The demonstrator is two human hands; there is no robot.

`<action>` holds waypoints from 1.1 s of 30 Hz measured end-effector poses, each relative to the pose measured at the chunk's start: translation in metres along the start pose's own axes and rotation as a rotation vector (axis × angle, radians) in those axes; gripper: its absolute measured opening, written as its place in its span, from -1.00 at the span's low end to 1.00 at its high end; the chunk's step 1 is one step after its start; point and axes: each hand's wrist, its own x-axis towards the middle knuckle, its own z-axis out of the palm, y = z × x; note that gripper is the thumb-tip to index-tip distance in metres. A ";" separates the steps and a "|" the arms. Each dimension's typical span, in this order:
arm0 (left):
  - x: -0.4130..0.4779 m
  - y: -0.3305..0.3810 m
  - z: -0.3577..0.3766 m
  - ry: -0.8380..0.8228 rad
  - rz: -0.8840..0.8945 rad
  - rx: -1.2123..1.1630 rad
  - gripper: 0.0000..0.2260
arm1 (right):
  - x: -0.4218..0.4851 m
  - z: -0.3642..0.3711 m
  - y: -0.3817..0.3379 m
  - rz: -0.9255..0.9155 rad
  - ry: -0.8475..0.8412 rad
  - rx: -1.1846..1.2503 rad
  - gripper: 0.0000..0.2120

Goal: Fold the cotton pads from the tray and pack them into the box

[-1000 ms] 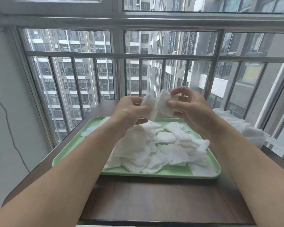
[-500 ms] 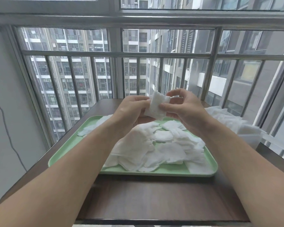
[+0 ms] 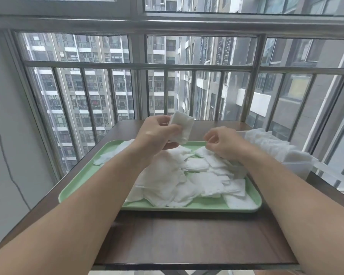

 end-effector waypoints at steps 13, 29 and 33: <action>-0.001 0.003 0.002 -0.002 0.033 0.058 -0.92 | -0.001 0.000 -0.009 0.011 0.015 0.089 -0.63; -0.002 0.005 0.001 0.104 0.021 0.053 -0.89 | -0.024 -0.022 -0.023 -0.037 -0.178 1.122 -0.44; -0.004 0.004 0.002 0.079 0.031 0.056 -0.93 | -0.022 -0.017 -0.019 0.158 -0.262 0.995 -0.46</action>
